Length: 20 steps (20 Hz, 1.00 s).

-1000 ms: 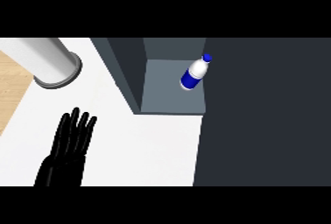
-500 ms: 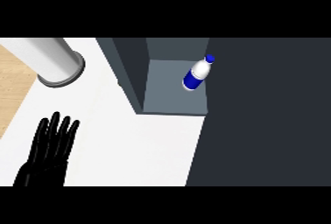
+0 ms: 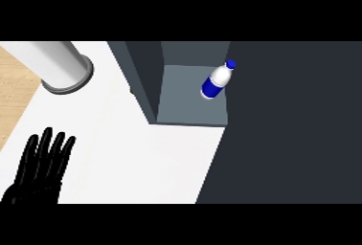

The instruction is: Pick up the bottled water, place it into the cabinet and close the cabinet

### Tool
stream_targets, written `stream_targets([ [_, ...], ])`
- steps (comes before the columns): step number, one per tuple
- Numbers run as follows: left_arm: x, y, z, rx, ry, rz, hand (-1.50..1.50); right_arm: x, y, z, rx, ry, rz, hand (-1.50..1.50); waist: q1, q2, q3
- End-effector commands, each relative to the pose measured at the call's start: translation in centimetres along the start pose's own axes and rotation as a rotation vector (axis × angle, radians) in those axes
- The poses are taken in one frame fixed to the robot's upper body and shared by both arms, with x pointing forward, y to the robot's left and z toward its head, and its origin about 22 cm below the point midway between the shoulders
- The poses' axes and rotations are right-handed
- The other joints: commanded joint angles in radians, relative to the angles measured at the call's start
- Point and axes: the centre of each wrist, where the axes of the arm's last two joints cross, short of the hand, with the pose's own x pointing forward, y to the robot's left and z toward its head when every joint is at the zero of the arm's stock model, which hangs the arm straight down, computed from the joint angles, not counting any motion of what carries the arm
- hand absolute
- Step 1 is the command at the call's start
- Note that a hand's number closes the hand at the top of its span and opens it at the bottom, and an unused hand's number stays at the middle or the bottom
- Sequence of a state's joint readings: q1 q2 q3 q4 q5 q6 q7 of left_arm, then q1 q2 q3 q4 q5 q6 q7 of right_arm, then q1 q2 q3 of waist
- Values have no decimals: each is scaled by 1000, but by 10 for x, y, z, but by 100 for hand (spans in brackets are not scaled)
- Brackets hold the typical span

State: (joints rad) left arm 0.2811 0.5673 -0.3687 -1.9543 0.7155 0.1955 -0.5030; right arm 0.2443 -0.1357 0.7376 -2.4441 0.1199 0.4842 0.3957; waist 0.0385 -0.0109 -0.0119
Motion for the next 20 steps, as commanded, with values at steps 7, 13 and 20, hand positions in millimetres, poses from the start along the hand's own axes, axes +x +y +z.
stream_targets([
  [7, 10, 11, -2, -25, -22, 1, -150, 11, 7, -37, -57, -59, 19, 150, 23, 10, -3],
  [13, 13, 16, 1, -34, -23, 5, -150, 4, 2, -42, -52, -45, 14, 150, 44, 17, -2],
  [20, 16, 14, 0, -59, -21, 25, -150, -2, -1, -41, -64, -66, -71, 150, 59, 31, 0],
])
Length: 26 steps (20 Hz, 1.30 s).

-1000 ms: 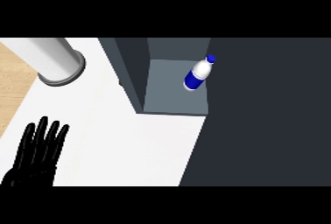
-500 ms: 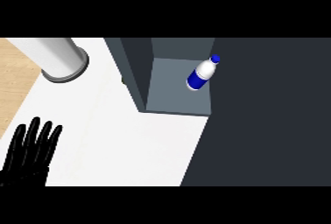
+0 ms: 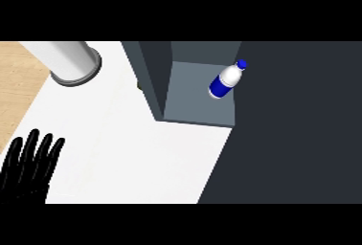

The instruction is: Pick up the bottled water, place it into the cabinet and close the cabinet

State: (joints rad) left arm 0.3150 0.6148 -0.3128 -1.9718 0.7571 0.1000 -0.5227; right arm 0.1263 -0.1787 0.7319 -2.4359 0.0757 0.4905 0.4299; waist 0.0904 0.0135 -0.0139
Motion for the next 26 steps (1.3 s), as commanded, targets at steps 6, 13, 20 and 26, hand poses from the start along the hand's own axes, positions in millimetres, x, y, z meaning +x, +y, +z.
stream_targets([
  [6, 4, 2, -3, -43, -7, 18, -150, -23, 15, -43, 20, -7, -295, 150, 54, 30, -1],
  [13, 10, 5, -10, -86, -18, 19, -150, -42, 14, -48, 143, 10, -514, 150, 78, 37, 1],
  [20, 9, 14, -5, -27, -14, -3, -150, -49, -14, -19, -242, -29, -560, 150, 8, 29, 4],
  [26, 8, 18, 0, -16, -3, 1, -150, -61, -20, -13, -390, -7, -604, 150, 0, 31, 3],
])
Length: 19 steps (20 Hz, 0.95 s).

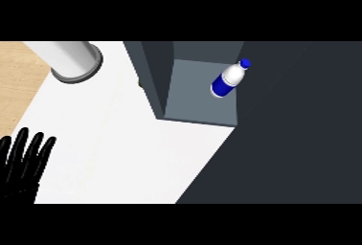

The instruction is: Pick up the bottled water, place it into the cabinet and close the cabinet

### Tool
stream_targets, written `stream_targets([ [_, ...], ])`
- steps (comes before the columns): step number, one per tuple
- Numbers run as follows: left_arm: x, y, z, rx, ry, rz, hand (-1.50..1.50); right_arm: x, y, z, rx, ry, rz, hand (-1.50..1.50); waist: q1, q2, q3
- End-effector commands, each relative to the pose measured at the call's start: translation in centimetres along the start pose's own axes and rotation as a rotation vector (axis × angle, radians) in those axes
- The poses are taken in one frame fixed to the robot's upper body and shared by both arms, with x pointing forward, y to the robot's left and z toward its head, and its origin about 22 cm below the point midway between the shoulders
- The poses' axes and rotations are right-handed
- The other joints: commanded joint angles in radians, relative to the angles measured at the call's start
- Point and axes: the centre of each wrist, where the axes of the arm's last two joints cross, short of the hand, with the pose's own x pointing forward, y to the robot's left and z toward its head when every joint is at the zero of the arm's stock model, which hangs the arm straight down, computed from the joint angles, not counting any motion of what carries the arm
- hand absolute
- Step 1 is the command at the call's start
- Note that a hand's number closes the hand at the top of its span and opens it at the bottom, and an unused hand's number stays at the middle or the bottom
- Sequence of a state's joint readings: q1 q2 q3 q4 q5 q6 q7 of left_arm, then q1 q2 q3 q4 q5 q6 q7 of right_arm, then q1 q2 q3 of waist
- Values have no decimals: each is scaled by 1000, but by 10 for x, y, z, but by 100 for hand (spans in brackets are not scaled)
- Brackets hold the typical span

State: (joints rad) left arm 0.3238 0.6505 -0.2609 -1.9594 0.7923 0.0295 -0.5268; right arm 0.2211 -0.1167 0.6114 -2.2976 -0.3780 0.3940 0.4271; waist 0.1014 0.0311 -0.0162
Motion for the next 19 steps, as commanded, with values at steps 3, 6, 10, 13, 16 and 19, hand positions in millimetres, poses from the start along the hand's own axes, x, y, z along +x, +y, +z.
stream_targets([
  [3, -1, 0, 2, -5, 13, 13, -150, -11, -36, -17, -363, -47, -66, 150, 3, 13, 8],
  [6, 3, -1, -2, -27, -8, 19, -150, -12, -57, -28, -433, -50, -74, 150, 37, 12, 8],
  [10, 2, 0, -1, -38, 17, 27, -150, -8, -86, -63, -525, -43, -93, 150, 56, 10, 11],
  [13, 2, 2, -5, -38, 12, 31, -150, 2, -107, -92, -579, -56, -82, 150, 46, 8, 12],
  [16, -4, -4, 3, -35, 24, 49, -150, 5, -127, -124, -617, -22, -110, 150, 45, 0, 14],
  [19, 0, 7, 1, -29, 33, 46, -150, 15, -147, -157, -616, -12, -106, 150, 32, -3, 15],
])
